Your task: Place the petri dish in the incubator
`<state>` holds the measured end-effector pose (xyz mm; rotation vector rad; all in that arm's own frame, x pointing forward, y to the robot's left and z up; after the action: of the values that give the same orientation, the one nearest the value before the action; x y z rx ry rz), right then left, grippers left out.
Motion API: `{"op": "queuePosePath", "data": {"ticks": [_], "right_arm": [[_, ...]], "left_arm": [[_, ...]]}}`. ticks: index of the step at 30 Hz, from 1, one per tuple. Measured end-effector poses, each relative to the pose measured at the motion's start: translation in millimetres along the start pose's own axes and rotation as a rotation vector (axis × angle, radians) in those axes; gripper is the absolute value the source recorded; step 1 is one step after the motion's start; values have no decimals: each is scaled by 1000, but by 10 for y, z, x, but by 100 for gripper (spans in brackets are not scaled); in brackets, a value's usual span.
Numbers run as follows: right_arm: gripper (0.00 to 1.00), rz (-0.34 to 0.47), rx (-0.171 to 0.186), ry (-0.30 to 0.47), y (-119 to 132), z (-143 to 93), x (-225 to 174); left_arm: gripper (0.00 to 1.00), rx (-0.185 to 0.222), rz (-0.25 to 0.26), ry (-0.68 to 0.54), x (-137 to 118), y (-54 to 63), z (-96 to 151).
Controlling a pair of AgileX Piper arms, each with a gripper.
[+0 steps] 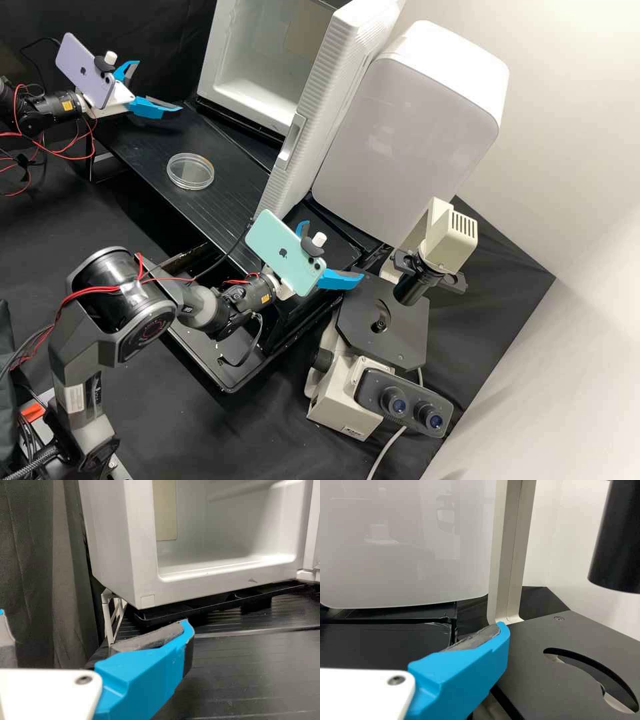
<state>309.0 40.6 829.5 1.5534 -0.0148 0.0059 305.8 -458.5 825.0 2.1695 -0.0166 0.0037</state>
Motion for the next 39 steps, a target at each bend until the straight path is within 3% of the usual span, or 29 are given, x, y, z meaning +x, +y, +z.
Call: {"op": "queuePosePath", "data": {"ticks": [15,22,29,39], "right_arm": [[100,0,0,0,0,0,0],[100,0,0,0,0,0,0],[100,0,0,0,0,0,0],[100,0,0,0,0,0,0]], "left_arm": [[100,-9,-11,-15,-21,-22,11],[100,-32,-34,-63,-297,-68,94],[100,-61,-16,-139,-646,-144,172],[100,-53,-73,-231,-963,-316,247]]}}
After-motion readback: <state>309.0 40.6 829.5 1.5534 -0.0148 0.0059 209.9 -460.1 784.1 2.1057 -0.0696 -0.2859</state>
